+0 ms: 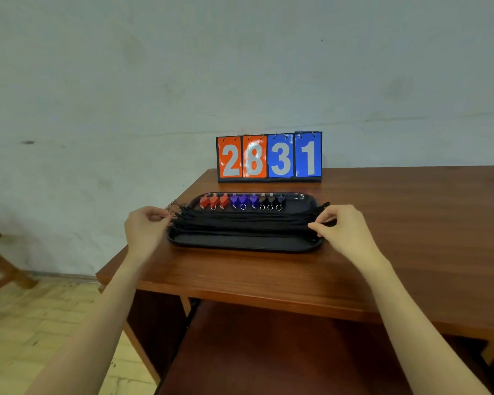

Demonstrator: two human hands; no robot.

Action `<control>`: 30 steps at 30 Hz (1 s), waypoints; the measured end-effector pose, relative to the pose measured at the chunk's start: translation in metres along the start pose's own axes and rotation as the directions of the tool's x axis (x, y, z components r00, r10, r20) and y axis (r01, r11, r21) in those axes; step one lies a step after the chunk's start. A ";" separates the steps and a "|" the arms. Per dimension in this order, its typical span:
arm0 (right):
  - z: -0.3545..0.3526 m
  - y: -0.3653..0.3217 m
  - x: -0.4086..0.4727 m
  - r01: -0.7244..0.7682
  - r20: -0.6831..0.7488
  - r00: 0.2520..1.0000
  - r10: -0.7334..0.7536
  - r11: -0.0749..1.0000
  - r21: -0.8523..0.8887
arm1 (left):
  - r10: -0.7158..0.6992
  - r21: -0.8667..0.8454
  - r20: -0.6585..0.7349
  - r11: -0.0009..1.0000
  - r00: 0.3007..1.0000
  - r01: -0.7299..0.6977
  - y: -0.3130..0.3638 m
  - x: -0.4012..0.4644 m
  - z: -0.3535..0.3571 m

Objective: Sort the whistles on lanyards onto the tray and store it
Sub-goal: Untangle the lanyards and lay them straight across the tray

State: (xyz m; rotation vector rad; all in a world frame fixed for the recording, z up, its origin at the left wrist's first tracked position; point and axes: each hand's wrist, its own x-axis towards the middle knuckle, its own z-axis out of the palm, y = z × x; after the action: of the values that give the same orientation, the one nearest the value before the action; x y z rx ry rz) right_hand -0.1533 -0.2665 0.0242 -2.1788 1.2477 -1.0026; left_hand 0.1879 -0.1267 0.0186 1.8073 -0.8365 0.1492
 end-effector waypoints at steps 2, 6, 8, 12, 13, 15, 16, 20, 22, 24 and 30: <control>0.004 -0.004 -0.003 -0.026 0.005 1.000 0.027 0.996 -0.089 | 0.010 0.024 0.029 1.000 1.000 -0.010 -0.001 -0.001 0.004; 0.010 -0.007 -0.006 -0.058 0.024 0.998 0.064 0.978 -0.203 | 0.059 0.104 0.103 0.992 0.993 -0.070 -0.008 0.003 0.010; 0.012 -0.007 -0.006 -0.073 0.032 0.996 0.082 0.971 -0.228 | 0.076 0.128 0.121 0.988 0.990 -0.091 -0.011 0.005 0.013; 0.015 -0.008 -0.005 -0.075 0.011 0.997 0.080 0.964 -0.255 | 0.078 0.173 0.143 0.979 0.987 -0.103 -0.012 0.005 0.017; 0.016 -0.008 -0.005 -0.074 0.009 0.997 0.079 0.962 -0.262 | 0.073 0.185 0.153 0.978 0.986 -0.101 -0.013 0.004 0.018; 0.018 -0.008 -0.005 -0.077 0.011 0.996 0.084 0.958 -0.275 | 0.070 0.211 0.173 0.972 0.982 -0.106 -0.013 0.003 0.020; 0.020 -0.008 -0.004 -0.080 0.013 0.996 0.087 0.956 -0.282 | 0.073 0.225 0.179 0.968 0.981 -0.113 -0.014 0.003 0.020; 0.024 -0.009 -0.001 -0.084 0.016 0.996 0.092 0.953 -0.290 | 0.084 0.263 0.169 0.956 0.982 -0.127 -0.016 0.002 0.020; 0.026 -0.009 -0.001 -0.064 0.007 0.998 0.070 0.946 -0.317 | 0.087 0.283 0.168 0.950 0.982 -0.132 -0.015 0.002 0.021; 0.026 -0.011 -0.001 -0.056 0.004 0.998 0.062 0.932 -0.359 | 0.096 0.307 0.154 0.941 0.983 -0.140 -0.011 0.000 0.020; 0.023 -0.011 -0.007 -0.063 -0.062 0.997 0.042 0.921 -0.384 | 0.162 0.415 0.089 0.891 0.983 -0.184 -0.005 -0.003 0.016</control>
State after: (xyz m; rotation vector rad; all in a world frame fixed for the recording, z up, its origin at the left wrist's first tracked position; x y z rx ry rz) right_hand -0.1315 -0.2542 0.0139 -2.4024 1.6364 -0.8521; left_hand 0.1841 -0.1387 0.0066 2.1440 -1.0651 0.4288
